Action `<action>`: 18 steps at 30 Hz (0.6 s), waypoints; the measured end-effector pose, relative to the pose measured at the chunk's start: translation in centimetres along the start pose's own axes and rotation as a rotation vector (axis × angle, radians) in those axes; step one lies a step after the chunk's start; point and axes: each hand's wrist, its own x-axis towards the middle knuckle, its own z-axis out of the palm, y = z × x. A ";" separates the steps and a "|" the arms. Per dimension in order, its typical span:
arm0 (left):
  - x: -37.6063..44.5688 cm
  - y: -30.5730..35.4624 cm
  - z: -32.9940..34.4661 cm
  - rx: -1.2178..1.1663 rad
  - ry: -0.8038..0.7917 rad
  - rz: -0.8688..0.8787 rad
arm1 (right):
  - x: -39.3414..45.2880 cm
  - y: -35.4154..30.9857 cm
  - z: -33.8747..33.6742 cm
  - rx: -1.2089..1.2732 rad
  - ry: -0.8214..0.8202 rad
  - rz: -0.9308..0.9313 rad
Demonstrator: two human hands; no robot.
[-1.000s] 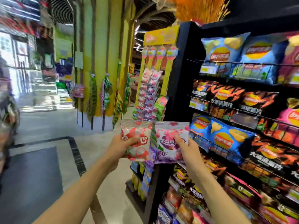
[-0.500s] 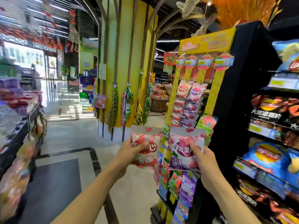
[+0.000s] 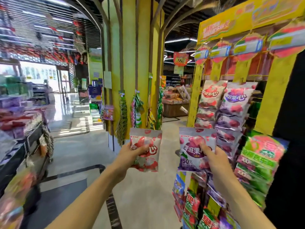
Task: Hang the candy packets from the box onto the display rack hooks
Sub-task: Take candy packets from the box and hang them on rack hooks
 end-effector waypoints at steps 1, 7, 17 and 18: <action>2.0 0.3 0.3 -0.002 -0.003 0.007 | 1.5 -0.1 0.4 0.006 0.008 -0.006; 11.2 1.2 4.5 -0.002 -0.107 0.082 | 7.5 -0.3 0.2 -0.038 0.062 -0.066; 22.8 2.7 13.7 -0.165 -0.446 0.149 | 12.7 -3.0 -3.7 -0.191 0.406 -0.158; 24.0 3.0 14.5 -0.183 -0.488 0.163 | 13.2 -3.4 -4.0 -0.215 0.452 -0.155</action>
